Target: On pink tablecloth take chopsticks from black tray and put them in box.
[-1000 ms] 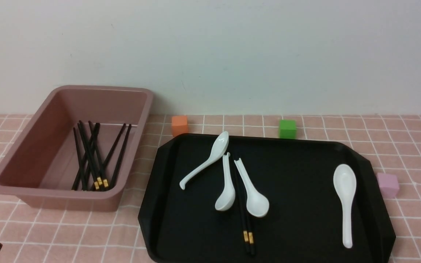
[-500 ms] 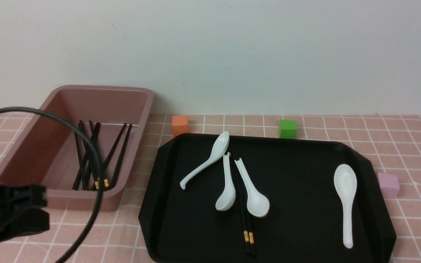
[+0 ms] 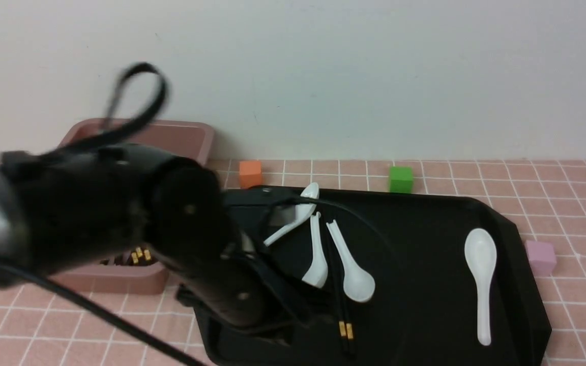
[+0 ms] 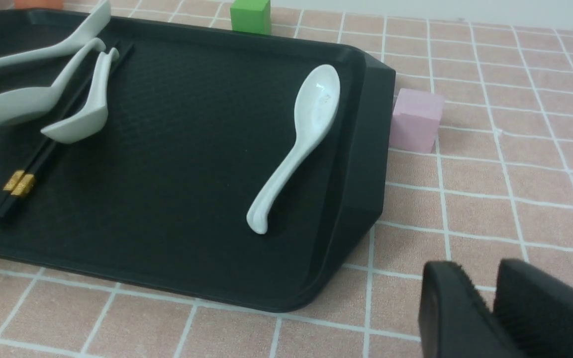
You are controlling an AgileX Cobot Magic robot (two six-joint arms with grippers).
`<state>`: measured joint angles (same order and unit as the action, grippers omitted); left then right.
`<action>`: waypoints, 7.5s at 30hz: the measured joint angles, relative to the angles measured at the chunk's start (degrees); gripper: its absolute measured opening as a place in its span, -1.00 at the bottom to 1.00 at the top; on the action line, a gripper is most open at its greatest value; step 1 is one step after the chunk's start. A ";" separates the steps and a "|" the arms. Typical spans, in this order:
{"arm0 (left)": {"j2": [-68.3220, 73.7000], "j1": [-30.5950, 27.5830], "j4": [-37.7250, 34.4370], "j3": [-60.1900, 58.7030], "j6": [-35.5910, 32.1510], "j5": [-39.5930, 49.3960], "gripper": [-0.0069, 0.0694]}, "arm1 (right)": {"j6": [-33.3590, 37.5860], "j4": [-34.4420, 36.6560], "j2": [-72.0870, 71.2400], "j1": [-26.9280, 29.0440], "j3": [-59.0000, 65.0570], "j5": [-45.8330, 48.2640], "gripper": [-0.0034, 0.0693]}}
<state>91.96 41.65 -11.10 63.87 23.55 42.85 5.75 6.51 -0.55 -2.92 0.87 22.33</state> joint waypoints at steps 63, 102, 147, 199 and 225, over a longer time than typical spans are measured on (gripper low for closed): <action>33.57 5.22 21.92 32.58 18.02 12.51 -0.50 | 0.00 0.00 0.00 0.00 0.00 0.00 -0.35; 8.22 -18.41 24.93 21.14 3.77 22.11 -0.50 | 0.00 0.00 0.00 0.00 0.00 0.00 -0.35; -13.69 -32.29 21.54 13.70 -2.14 8.12 -0.45 | 0.00 0.00 0.00 0.00 0.00 0.00 -0.25; -92.25 -45.01 5.13 -64.47 -12.40 -28.78 -0.85 | 0.00 0.00 0.00 0.00 0.00 0.00 -0.25; -92.53 -45.26 4.35 -65.60 -12.78 -20.37 -0.85 | 0.00 -0.02 -0.05 0.00 0.00 0.00 -0.25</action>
<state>-0.57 -3.61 -6.75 -1.73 10.77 22.48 5.75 6.49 -0.59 -2.92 0.87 22.33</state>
